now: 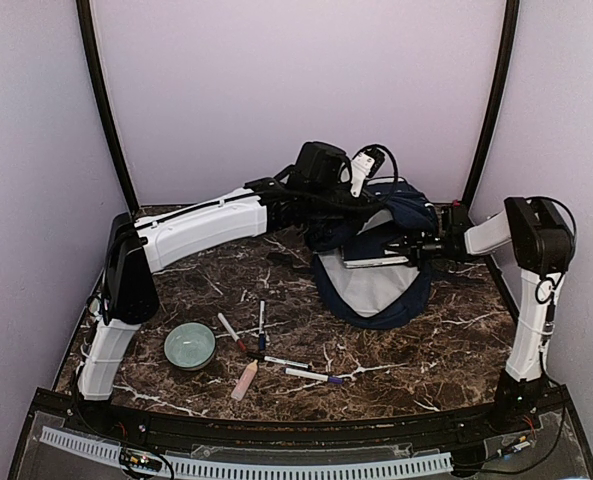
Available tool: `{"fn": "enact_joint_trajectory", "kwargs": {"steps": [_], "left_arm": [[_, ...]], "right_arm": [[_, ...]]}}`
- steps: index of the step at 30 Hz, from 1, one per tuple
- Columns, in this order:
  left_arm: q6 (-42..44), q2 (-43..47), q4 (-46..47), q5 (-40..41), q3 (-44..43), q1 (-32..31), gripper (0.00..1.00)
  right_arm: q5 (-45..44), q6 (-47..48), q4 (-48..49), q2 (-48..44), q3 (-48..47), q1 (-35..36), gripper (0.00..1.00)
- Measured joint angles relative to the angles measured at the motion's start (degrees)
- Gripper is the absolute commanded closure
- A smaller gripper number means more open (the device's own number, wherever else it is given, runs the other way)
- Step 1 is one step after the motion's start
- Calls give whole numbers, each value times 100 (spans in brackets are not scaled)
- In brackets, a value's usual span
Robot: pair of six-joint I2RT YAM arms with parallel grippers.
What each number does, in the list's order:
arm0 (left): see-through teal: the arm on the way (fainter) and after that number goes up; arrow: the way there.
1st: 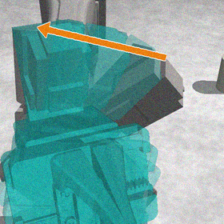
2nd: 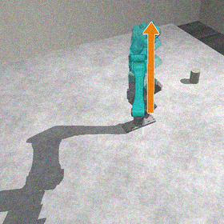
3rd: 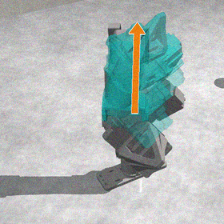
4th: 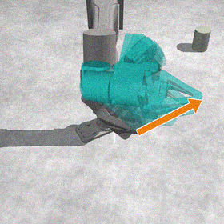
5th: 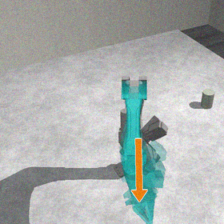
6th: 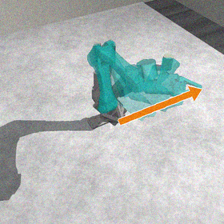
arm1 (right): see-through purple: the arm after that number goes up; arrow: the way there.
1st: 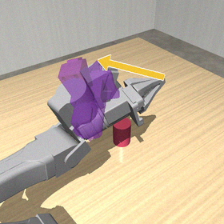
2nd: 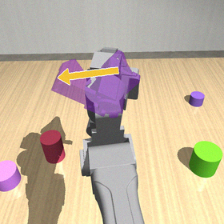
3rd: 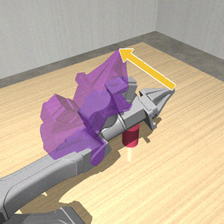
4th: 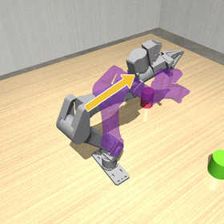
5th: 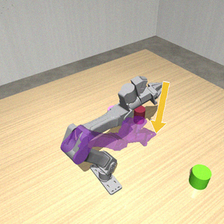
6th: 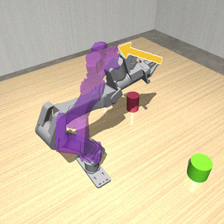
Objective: Pack the student bag
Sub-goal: Place the book in the largest pocket of the bag.
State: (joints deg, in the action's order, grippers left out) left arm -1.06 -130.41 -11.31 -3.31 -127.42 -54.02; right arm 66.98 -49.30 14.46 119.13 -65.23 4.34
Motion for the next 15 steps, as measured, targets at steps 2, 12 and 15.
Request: {"fn": "enact_joint_trajectory", "kwargs": {"steps": [2, 12, 15], "left_arm": [[-2, 2, 0, -2, 0, -4, 100], [-2, 4, 2, -7, 2, -26, 100], [0, 13, 7, -13, 4, -31, 100]], "right_arm": [[-66, -31, -4, 245, -372, 4, 97], [-577, 649, -1086, 468, -1086, 7, 40], [-890, 1001, -1615, 83, -1001, 15, 27]]}}
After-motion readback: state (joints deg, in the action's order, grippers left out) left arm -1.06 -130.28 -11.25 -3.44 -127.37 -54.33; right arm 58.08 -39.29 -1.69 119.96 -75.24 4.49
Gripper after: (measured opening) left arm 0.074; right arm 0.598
